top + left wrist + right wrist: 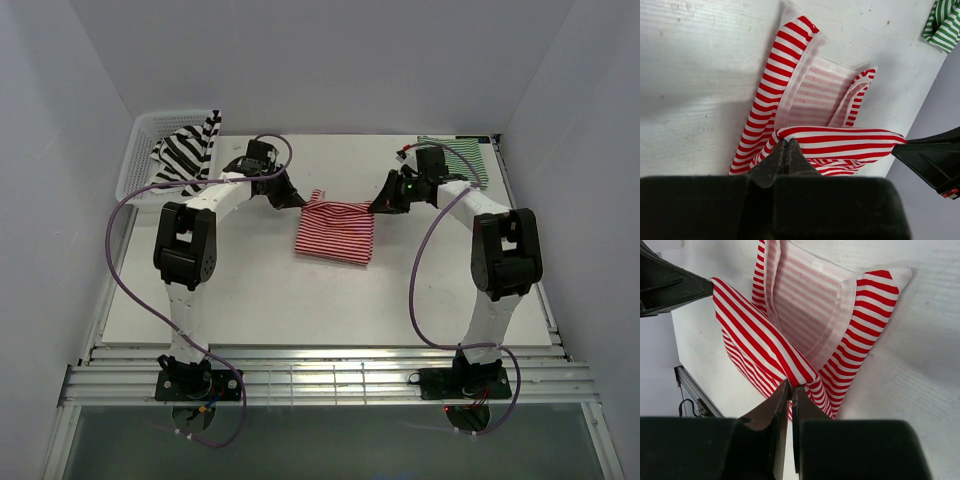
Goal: Fold and stack the tank tops
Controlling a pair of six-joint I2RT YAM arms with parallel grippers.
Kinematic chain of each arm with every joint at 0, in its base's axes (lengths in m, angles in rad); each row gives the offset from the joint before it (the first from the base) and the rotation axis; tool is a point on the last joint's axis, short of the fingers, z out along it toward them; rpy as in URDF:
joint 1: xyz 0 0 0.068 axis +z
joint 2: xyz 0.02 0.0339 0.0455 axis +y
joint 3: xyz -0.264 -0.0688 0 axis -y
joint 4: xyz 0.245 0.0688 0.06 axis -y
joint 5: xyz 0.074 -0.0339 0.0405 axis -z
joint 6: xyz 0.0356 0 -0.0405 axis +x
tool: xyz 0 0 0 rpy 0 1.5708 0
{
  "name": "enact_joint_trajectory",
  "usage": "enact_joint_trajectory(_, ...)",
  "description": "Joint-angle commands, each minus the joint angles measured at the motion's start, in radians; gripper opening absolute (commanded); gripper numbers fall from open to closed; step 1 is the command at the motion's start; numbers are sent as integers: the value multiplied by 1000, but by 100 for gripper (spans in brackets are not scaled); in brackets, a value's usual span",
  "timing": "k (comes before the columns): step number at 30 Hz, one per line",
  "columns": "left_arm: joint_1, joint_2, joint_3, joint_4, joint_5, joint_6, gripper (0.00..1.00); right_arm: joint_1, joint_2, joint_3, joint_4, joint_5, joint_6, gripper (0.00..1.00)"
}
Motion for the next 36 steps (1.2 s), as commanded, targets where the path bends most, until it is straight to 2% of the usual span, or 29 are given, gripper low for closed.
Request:
enact_joint_trajectory(1, 14, 8, 62, 28, -23, 21, 0, -15, 38, 68, 47, 20, -27, 8)
enact_joint_trajectory(13, 15, 119, 172, 44, -16, 41, 0, -26, 151, 152, 90, 43, -15, 8)
enact_joint_trajectory(15, 15, 145, 194, 47, -13, 43, 15, -27, 173, 168, 91, 54, -6, 12)
enact_joint_trajectory(16, 15, 154, 218, 47, -9, 52, 26, -29, 177, 174, 99, 58, 2, 28)
enact_joint_trajectory(18, 15, 171, 243, 48, 8, 59, 59, -31, 176, 181, 111, 63, 2, 48)
enact_joint_trajectory(19, 15, 171, 261, 50, 14, 64, 66, -31, 171, 183, 119, 60, 1, 63)
enact_joint_trajectory(20, 15, 172, 268, 53, 19, 70, 73, -31, 164, 177, 123, 58, -2, 66)
enact_joint_trajectory(21, 15, 168, 274, 56, 29, 73, 93, -31, 139, 168, 137, 46, -2, 66)
enact_joint_trajectory(22, 15, 162, 278, 56, 33, 81, 98, -31, 122, 152, 152, 43, -2, 67)
enact_joint_trajectory(27, 6, 96, 223, 84, 54, 113, 98, -17, 21, 53, 182, 22, -25, 70)
enact_joint_trajectory(29, -11, 64, 203, 91, 59, 124, 98, -8, 4, 30, 183, 6, -30, 75)
enact_joint_trajectory(30, -17, 56, 191, 100, 66, 133, 98, 2, -7, 17, 208, -4, -27, 82)
enact_joint_trajectory(31, -22, 54, 188, 103, 78, 132, 98, 5, -8, -2, 220, -20, -12, 95)
enact_joint_trajectory(32, -31, 57, 188, 104, 88, 133, 98, 8, -8, -9, 235, -27, -4, 90)
enact_joint_trajectory(36, -37, 97, 197, 108, 114, 121, 98, 28, 38, 8, 243, -54, 13, 90)
